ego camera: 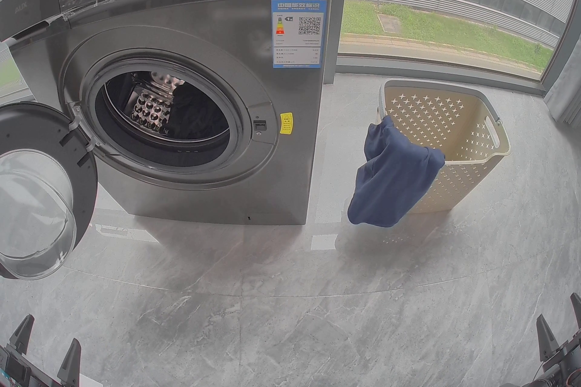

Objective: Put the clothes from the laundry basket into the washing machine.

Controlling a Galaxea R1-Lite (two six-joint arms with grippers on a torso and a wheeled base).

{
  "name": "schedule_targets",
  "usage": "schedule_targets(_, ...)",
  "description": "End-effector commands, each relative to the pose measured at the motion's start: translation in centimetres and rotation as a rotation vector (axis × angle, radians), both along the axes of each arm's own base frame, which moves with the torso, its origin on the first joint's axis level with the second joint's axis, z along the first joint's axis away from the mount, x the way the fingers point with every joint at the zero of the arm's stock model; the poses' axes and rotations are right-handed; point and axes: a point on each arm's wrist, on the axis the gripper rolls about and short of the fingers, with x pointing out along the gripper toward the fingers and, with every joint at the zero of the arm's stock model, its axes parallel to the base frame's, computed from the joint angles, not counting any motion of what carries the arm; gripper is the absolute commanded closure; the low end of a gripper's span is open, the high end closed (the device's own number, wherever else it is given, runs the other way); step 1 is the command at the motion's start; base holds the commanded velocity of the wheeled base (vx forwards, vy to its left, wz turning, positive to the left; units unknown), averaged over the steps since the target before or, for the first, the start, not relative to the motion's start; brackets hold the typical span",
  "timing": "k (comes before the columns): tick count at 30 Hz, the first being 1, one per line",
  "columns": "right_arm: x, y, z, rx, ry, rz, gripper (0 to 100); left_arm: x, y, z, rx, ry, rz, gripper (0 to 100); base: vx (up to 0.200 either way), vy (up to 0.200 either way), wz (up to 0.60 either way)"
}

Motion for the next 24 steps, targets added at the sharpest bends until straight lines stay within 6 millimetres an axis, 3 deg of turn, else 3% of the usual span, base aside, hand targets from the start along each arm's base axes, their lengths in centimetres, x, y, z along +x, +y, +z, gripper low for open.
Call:
schedule_targets(1, 0.11, 0.0, -0.45, 0.0, 0.015, 0.001, 0, -0.01, 0.0, -0.26, 0.0, -0.001, 0.0, 0, 0.0, -0.2, 0.0)
schedule_targets(10, 0.11, 0.0, -0.45, 0.0, 0.015, 0.001, 0, -0.01, 0.0, -0.24, 0.002, -0.003, 0.0, 0, 0.0, -0.2, 0.0)
schedule_targets(16, 0.12, 0.0, -0.49, 0.0, 0.016, 0.001, 0, 0.0, 0.0, -0.27, 0.0, -0.002, 0.0, 0, 0.0, 0.0, 0.0)
schedule_targets(22, 0.11, 0.0, -0.45, 0.0, 0.015, 0.001, 0, -0.01, 0.0, -0.27, 0.002, -0.004, 0.0, 0, 0.0, -0.2, 0.0)
schedule_targets(24, 0.12, 0.0, -0.49, 0.0, 0.016, 0.001, 0, -0.01, 0.0, -0.27, 0.002, -0.004, 0.0, 0, 0.0, 0.0, 0.0)
